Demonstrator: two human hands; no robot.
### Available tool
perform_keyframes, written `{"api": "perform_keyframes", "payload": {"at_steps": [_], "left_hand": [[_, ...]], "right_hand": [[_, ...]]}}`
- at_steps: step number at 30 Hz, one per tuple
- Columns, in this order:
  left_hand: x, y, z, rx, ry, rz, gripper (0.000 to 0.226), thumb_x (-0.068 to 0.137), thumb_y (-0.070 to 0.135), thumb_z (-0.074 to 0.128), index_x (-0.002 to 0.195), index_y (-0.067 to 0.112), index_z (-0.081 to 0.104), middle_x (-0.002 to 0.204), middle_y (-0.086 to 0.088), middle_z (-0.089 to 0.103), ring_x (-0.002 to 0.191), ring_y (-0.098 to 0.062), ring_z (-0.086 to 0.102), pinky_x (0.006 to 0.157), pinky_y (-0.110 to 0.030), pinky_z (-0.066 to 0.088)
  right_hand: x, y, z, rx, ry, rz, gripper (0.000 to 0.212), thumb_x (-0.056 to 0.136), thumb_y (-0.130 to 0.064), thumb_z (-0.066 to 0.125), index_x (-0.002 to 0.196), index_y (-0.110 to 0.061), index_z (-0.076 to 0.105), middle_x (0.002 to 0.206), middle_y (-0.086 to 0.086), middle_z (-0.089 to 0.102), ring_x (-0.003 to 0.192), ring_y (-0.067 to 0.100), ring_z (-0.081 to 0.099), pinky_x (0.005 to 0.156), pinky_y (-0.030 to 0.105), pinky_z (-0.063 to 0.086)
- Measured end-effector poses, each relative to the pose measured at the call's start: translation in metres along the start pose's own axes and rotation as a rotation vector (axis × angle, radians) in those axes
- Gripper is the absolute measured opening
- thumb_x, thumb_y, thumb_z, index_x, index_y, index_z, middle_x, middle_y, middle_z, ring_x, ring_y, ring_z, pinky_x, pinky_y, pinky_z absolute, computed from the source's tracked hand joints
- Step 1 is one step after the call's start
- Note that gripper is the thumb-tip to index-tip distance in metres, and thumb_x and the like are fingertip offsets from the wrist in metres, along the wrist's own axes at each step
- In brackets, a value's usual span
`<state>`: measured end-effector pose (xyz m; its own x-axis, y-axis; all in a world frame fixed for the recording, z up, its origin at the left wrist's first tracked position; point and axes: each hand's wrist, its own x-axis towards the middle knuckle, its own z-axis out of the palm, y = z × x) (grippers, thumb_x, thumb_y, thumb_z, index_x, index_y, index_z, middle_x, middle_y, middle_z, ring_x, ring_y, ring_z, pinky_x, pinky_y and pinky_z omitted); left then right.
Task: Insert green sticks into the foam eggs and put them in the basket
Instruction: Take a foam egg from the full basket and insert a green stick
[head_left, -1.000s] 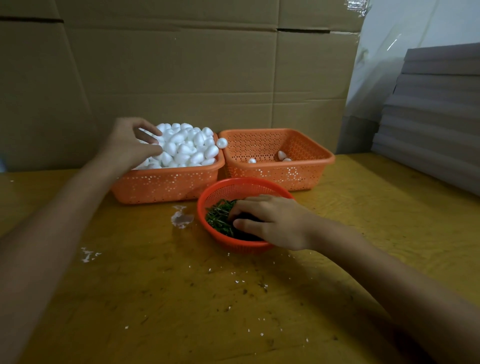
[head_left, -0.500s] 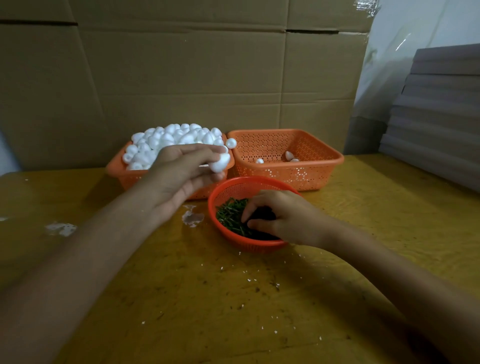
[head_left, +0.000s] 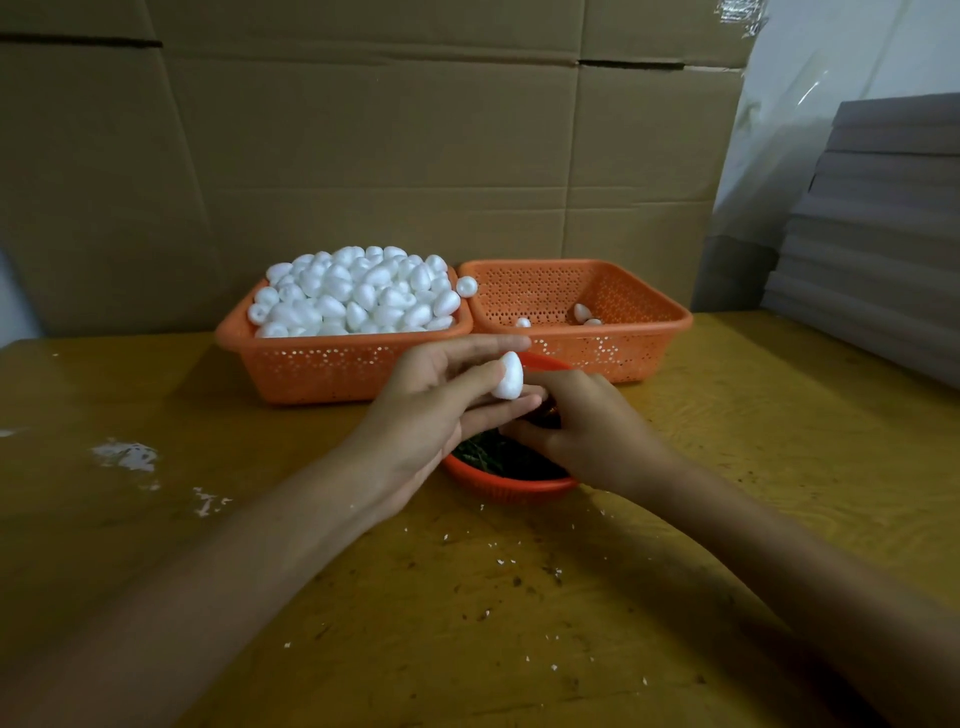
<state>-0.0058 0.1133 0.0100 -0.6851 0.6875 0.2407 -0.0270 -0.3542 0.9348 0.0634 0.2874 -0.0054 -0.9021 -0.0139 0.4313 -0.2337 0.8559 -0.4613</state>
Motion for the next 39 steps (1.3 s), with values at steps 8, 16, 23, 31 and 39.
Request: {"api": "perform_keyframes", "payload": {"at_steps": [8, 16, 23, 31, 39], "left_hand": [[-0.006, -0.003, -0.008, -0.158, -0.037, 0.048, 0.023, 0.106, -0.001, 0.050, 0.126, -0.006, 0.061, 0.115, -0.022, 0.064, 0.118, -0.039, 0.071, 0.094, -0.033, 0.060], [-0.005, -0.002, -0.012, -0.239, -0.047, 0.027, 0.022, 0.102, -0.002, 0.052, 0.122, -0.003, 0.063, 0.103, -0.013, 0.072, 0.118, -0.040, 0.070, 0.093, -0.034, 0.061], [-0.004, -0.004, -0.016, -0.234, -0.083, 0.029, 0.021, 0.103, -0.007, 0.049, 0.113, -0.001, 0.067, 0.110, -0.016, 0.070, 0.121, -0.042, 0.069, 0.094, -0.036, 0.060], [-0.005, -0.003, -0.016, -0.192, -0.123, 0.049, 0.029, 0.098, -0.006, 0.051, 0.097, 0.007, 0.077, 0.111, -0.018, 0.070, 0.123, -0.042, 0.068, 0.097, -0.036, 0.059], [-0.007, -0.001, -0.013, -0.088, -0.142, 0.067, 0.022, 0.094, -0.004, 0.057, 0.096, 0.006, 0.077, 0.110, -0.015, 0.074, 0.123, -0.038, 0.068, 0.101, -0.034, 0.057]], "right_hand": [[0.003, 0.001, 0.001, -0.014, -0.016, 0.028, 0.017, 0.089, -0.022, 0.081, 0.105, -0.022, 0.076, 0.099, -0.010, 0.077, 0.093, 0.006, 0.071, 0.085, 0.038, 0.058], [0.003, -0.001, 0.000, -0.002, -0.032, 0.044, 0.014, 0.089, -0.020, 0.081, 0.101, -0.026, 0.078, 0.099, -0.014, 0.077, 0.094, 0.003, 0.071, 0.087, 0.035, 0.057], [0.003, -0.001, 0.000, -0.016, -0.029, 0.038, 0.014, 0.089, -0.021, 0.081, 0.102, -0.026, 0.078, 0.096, -0.017, 0.075, 0.091, 0.001, 0.069, 0.082, 0.027, 0.056], [0.004, -0.002, 0.000, -0.028, -0.033, 0.049, 0.013, 0.090, -0.022, 0.081, 0.101, -0.028, 0.077, 0.095, -0.016, 0.076, 0.090, 0.003, 0.070, 0.084, 0.034, 0.057], [0.003, -0.002, 0.000, -0.021, -0.035, 0.030, 0.022, 0.088, -0.017, 0.081, 0.109, -0.015, 0.076, 0.104, -0.007, 0.077, 0.099, 0.010, 0.072, 0.088, 0.041, 0.058]]}}
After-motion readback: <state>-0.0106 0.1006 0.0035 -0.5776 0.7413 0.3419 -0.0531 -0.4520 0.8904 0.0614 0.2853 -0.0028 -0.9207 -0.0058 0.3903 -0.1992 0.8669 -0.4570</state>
